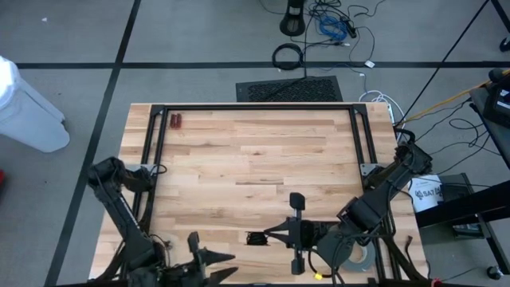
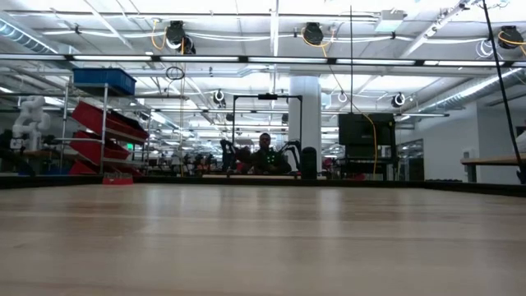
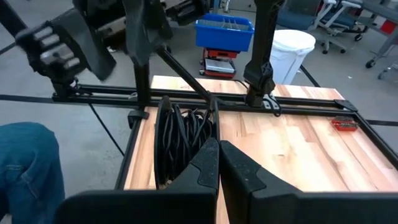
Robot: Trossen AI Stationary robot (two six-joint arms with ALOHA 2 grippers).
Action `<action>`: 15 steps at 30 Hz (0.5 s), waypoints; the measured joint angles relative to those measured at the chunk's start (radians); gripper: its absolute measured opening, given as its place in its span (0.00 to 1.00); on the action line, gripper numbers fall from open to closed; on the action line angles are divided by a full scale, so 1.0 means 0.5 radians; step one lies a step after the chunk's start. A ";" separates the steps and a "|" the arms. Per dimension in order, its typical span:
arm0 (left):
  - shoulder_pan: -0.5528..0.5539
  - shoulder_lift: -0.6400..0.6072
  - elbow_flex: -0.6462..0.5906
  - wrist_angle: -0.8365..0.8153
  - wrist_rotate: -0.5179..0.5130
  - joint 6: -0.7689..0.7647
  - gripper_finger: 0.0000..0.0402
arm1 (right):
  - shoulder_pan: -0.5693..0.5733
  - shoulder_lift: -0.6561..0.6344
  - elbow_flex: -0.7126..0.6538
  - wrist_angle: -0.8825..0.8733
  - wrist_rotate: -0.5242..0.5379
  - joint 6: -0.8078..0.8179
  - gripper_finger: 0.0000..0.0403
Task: Coil cords
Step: Coil the black wire on the spool
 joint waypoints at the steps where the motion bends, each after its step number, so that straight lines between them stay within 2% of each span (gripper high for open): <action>1: 0.026 0.000 0.002 -0.006 0.000 0.022 0.34 | 0.000 0.000 0.000 0.001 0.001 -0.006 0.00; 11: 0.206 -0.003 0.003 -0.055 0.010 0.117 0.34 | -0.015 0.000 0.000 0.000 0.001 -0.036 0.00; 15: 0.227 -0.008 0.004 -0.076 0.093 0.122 0.34 | -0.015 0.000 0.000 0.000 -0.009 -0.071 0.00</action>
